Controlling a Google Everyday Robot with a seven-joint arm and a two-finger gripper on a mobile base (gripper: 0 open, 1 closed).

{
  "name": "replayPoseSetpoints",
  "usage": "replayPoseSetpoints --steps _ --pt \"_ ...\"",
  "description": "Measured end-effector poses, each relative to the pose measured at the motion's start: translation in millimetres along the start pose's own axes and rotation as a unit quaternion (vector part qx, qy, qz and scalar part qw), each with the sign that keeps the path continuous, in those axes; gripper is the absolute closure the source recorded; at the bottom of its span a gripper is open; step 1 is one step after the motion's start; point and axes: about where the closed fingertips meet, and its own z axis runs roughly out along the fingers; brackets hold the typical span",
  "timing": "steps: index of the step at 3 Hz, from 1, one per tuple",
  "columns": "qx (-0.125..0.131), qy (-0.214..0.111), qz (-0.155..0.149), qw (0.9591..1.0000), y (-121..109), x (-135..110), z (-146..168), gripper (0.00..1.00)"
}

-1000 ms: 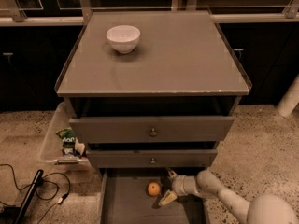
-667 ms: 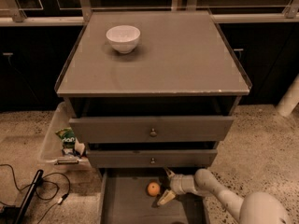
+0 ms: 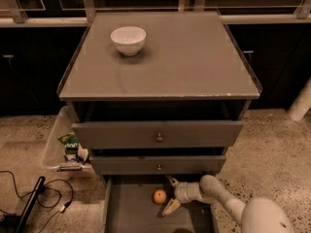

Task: Pick orange from bottom drawer and place on counter

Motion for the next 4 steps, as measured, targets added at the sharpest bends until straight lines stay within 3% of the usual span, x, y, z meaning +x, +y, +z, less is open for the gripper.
replayPoseSetpoints --steps 3,4 --pt "-0.058 -0.029 -0.002 0.9979 19 -15 37 0.00" --pt "-0.058 -0.029 -0.002 0.9979 19 -16 37 0.19"
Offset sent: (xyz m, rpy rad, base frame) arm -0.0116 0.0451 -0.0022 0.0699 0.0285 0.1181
